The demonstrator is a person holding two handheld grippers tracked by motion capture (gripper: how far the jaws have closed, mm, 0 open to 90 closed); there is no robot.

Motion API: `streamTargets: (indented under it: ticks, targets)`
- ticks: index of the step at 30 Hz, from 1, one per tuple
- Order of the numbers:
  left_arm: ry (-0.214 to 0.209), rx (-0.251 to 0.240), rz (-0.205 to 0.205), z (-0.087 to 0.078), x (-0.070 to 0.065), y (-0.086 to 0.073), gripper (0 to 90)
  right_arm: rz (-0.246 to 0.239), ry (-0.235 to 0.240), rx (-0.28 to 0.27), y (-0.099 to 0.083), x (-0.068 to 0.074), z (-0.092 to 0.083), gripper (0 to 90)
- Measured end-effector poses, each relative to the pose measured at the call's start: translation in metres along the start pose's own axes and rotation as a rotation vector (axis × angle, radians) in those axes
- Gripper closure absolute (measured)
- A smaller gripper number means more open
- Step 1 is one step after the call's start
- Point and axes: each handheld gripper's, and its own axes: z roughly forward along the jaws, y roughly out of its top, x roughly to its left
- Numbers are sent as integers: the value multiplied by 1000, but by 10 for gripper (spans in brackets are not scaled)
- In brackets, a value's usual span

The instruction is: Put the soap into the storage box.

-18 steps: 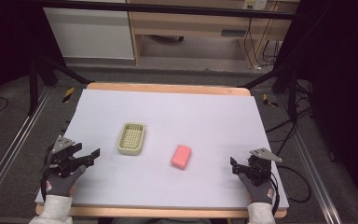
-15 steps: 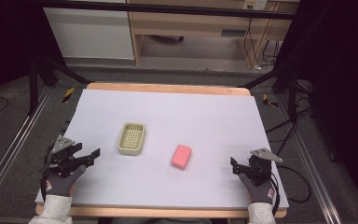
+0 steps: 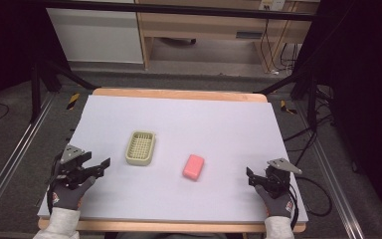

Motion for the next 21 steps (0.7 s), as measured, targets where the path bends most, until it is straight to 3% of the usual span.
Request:
streamTargets:
  ticks: [5, 21]
  targets:
    - [-5, 7, 29, 4, -13, 5, 245, -15, -9, 0, 0, 3, -1, 103]
    - [-58, -10, 57, 11, -38, 29, 236, -27, -23, -1, 0, 5, 1, 96]
